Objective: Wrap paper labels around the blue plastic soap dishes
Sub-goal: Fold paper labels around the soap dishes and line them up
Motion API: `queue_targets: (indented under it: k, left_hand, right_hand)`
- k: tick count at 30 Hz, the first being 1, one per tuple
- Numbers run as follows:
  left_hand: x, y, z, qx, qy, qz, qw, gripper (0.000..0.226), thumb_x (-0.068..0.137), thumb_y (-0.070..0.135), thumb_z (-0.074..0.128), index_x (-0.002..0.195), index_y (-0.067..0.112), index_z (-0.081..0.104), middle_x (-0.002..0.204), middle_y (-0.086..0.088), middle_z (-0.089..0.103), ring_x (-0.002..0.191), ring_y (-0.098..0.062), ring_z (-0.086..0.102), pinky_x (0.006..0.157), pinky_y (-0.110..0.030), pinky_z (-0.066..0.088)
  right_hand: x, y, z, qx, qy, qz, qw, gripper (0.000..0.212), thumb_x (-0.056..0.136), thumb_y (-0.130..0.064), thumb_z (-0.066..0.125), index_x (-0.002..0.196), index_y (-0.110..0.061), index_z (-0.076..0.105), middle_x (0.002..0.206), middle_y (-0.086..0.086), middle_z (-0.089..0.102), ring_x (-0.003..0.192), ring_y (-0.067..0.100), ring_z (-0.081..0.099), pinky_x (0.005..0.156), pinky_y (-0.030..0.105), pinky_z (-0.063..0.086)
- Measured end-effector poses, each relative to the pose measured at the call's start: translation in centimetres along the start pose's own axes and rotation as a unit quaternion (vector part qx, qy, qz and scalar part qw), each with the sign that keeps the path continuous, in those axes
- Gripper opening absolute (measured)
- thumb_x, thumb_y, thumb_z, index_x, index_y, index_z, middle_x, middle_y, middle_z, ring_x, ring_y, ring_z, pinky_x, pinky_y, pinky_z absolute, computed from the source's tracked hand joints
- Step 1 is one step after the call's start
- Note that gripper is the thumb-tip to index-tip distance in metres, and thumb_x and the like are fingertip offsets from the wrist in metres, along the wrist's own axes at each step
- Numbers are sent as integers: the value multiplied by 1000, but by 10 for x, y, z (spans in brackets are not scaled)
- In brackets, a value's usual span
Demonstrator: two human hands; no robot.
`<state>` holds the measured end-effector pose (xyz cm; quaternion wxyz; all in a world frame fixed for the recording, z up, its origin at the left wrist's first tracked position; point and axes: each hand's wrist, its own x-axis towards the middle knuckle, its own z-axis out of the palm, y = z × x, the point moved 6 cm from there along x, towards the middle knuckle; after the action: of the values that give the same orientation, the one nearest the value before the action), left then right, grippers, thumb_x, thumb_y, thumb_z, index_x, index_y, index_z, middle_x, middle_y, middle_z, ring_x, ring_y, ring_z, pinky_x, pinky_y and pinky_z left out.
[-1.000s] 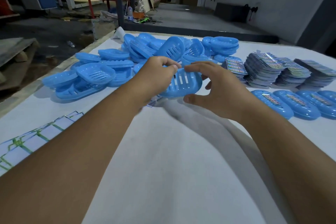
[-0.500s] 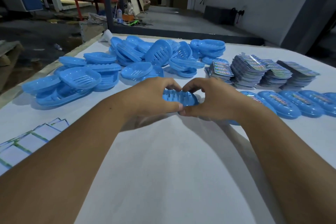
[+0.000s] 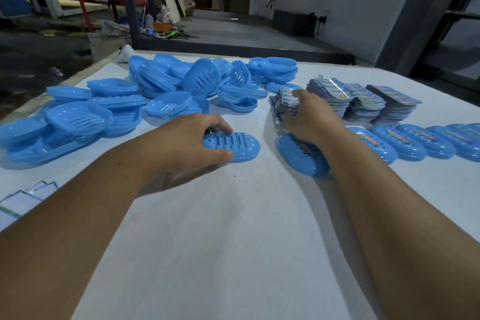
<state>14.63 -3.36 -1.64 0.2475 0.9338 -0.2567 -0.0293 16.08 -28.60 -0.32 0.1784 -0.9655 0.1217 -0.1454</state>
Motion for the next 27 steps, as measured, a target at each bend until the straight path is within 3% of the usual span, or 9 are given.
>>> queue_targets:
  k: [3,9,13,16,23,27]
  left_hand:
    - [1,0,0,4,5,-4,1000,45,77,59,74,118,50,58,113,24,59,97,2,58,91,-31,52]
    - [2,0,0,5,2,-5,1000,46,77,60,73,119,51,57,114,24,59,99,0,59,92,-33,53]
    - [2,-1,0,5,2,-4,1000,46,75,61,72,118,52,57,115,24,60,101,-1,59,92,-34,53]
    - [1,-1,1,4,7,-3,1000,45,75,61,73,117,53,57,111,25,59,99,1,59,92,-33,53]
    - [2,-3,2,-1,10,-4,1000,48,74,63,73,118,53,57,111,24,60,97,1,59,88,-29,53]
    - [2,-4,2,-7,12,-1,1000,48,72,63,73,117,52,58,109,25,60,95,3,60,86,-25,52]
  right_hand:
    - [6,2,4,1,5,8,1000,60,91,-16,60,148,-12,44,143,12,55,133,32,48,100,38,43]
    - [11,2,6,-31,32,24,999,34,88,-6,55,119,-10,69,124,14,64,107,34,62,84,34,50]
    - [10,5,2,-28,60,42,997,31,90,-5,53,114,-11,71,118,13,67,103,35,63,78,33,49]
    - [8,5,3,-35,60,35,997,19,85,-5,52,98,-8,66,114,13,62,94,34,57,73,33,42]
    - [11,7,-2,-43,90,63,993,24,90,-4,52,105,-10,70,103,13,67,81,32,54,68,34,40]
    - [14,11,-4,-24,120,75,990,23,92,-8,54,106,-11,71,105,14,70,90,35,62,70,34,42]
